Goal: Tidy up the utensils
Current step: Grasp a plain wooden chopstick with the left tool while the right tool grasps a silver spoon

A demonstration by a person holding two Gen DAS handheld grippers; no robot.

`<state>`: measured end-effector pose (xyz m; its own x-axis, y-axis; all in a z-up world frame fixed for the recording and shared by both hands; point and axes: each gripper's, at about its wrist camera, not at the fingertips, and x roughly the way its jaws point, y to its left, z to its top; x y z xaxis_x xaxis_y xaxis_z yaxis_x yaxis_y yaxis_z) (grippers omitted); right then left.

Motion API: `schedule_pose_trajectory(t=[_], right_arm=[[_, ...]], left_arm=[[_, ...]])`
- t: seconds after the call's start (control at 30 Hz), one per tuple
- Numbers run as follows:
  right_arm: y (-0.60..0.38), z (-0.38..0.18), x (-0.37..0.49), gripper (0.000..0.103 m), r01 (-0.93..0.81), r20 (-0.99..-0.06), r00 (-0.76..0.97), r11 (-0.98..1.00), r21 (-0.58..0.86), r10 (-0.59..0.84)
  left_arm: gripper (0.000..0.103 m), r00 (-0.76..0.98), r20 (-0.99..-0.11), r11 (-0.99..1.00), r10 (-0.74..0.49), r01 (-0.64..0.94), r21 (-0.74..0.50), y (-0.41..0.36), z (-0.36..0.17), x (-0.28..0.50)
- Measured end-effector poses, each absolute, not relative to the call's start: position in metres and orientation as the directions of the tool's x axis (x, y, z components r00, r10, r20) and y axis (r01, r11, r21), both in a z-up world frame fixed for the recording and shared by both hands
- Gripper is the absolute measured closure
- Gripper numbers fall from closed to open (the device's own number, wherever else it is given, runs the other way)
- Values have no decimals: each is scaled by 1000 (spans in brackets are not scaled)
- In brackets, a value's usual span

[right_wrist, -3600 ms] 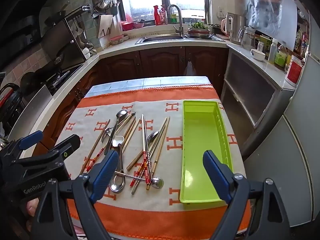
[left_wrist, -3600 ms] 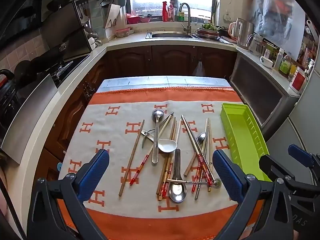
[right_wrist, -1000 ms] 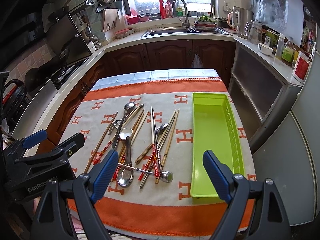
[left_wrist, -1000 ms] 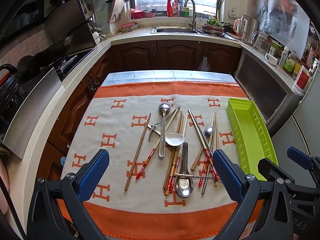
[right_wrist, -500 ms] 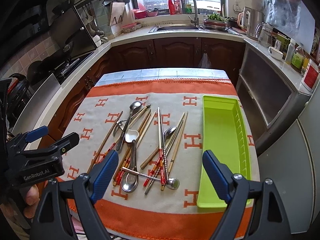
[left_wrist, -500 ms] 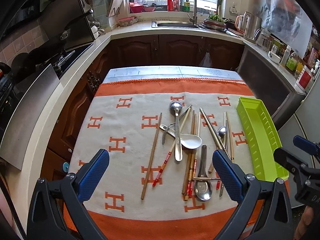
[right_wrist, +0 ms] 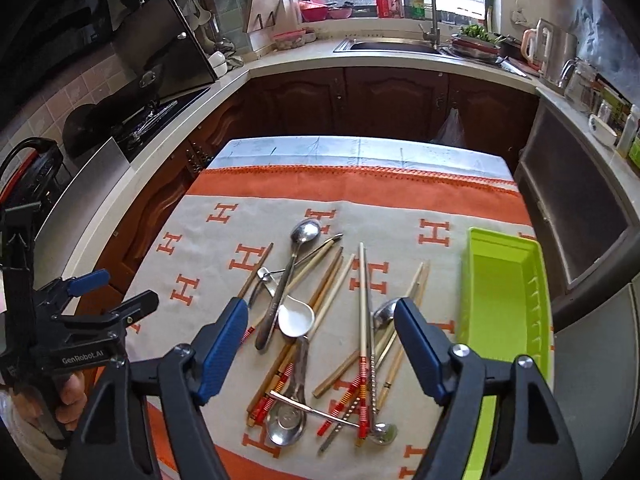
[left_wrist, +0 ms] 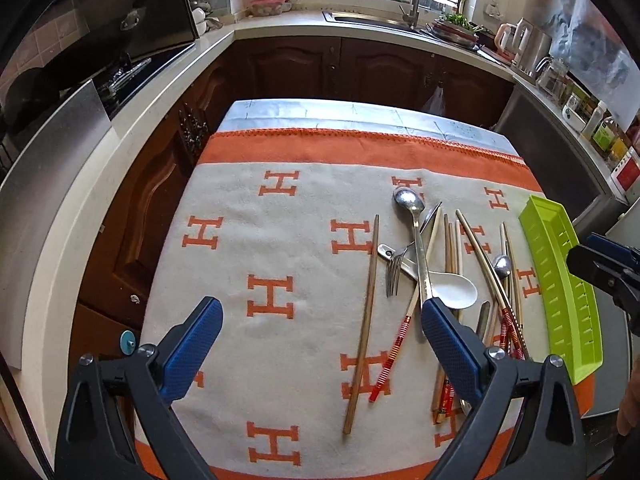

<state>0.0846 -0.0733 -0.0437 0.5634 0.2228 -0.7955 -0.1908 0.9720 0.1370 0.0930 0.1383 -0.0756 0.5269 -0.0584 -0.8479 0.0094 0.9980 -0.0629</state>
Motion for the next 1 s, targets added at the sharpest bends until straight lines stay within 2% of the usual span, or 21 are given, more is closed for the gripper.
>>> schedule_pose_trajectory(t=[0.17, 0.27, 0.33, 0.4, 0.5, 0.73, 1.0], right_arm=[[-50, -72, 119, 47, -213, -825, 488, 955, 206, 286], [-44, -94, 142, 57, -197, -837, 429, 939, 281, 341], [-42, -107, 157, 62, -186, -833, 400, 923, 336, 383], [-42, -120, 172, 67, -159, -829, 379, 912, 379, 411], [-44, -137, 192, 72, -121, -822, 353, 893, 433, 446], [-34, -168, 218, 85, -101, -846, 285, 892, 441, 450], [-32, -186, 226, 91, -88, -856, 257, 893, 442, 449]], left_arm=[[20, 458, -882, 994, -112, 53, -99, 133, -111, 109], [33, 407, -904, 991, -131, 67, -114, 127, -133, 119], [45, 373, -918, 990, -137, 67, -121, 124, -146, 125], [50, 352, -925, 990, -141, 71, -124, 121, -156, 130], [55, 336, -930, 989, -148, 76, -130, 118, -164, 134], [55, 308, -940, 988, -145, 87, -124, 111, -171, 138], [55, 319, -947, 994, -46, 111, -11, 93, -181, 137]])
